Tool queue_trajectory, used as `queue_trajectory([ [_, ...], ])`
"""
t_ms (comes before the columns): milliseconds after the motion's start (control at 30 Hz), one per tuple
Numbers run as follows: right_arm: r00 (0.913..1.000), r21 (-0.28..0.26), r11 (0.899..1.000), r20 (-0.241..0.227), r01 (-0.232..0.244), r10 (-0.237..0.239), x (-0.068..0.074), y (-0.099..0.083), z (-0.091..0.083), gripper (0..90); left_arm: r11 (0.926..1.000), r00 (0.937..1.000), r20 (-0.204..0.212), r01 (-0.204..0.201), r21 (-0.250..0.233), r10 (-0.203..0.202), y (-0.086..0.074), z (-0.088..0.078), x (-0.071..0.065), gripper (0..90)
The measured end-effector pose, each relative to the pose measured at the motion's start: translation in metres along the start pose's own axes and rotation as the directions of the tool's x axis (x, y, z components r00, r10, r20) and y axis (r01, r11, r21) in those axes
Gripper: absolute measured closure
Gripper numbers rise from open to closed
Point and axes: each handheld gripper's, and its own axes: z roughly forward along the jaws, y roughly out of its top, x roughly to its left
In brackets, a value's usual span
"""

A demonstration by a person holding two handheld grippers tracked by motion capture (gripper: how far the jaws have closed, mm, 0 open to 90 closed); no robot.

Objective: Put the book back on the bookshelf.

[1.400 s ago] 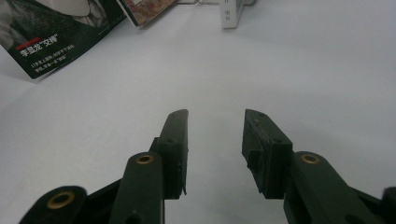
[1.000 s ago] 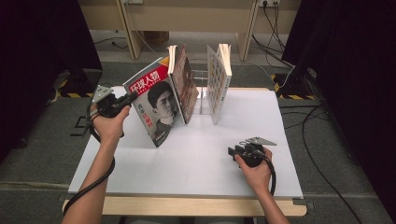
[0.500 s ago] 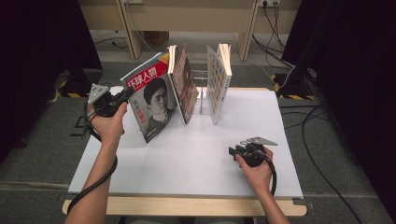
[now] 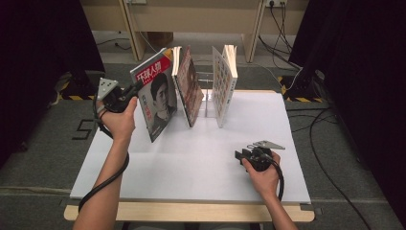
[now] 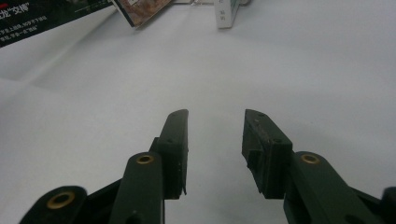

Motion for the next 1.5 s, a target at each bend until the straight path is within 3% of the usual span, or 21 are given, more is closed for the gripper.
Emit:
queue_trajectory([
  [367, 1.0, -0.002, 1.0, 0.002, -0.002, 0.002, -0.002, 0.0, 0.0, 61.4, 0.9998, 0.9998, 0.008, -0.021, -0.005, 0.021, 0.008, 0.027, -0.015, 86.6],
  [567, 1.0, 0.001, 1.0, 0.001, -0.003, 0.003, -0.002, 0.0, 0.0, 61.4, 0.9998, 0.9999, 0.009, -0.011, -0.017, 0.011, 0.009, 0.037, -0.019, 86.6],
  [1500, 1.0, 0.0, 1.0, 0.003, 0.005, -0.005, -0.004, 0.0, 0.001, 61.3, 0.9992, 0.9983, -0.052, -0.028, -0.029, 0.026, 0.008, 0.082, -0.021, 86.5],
])
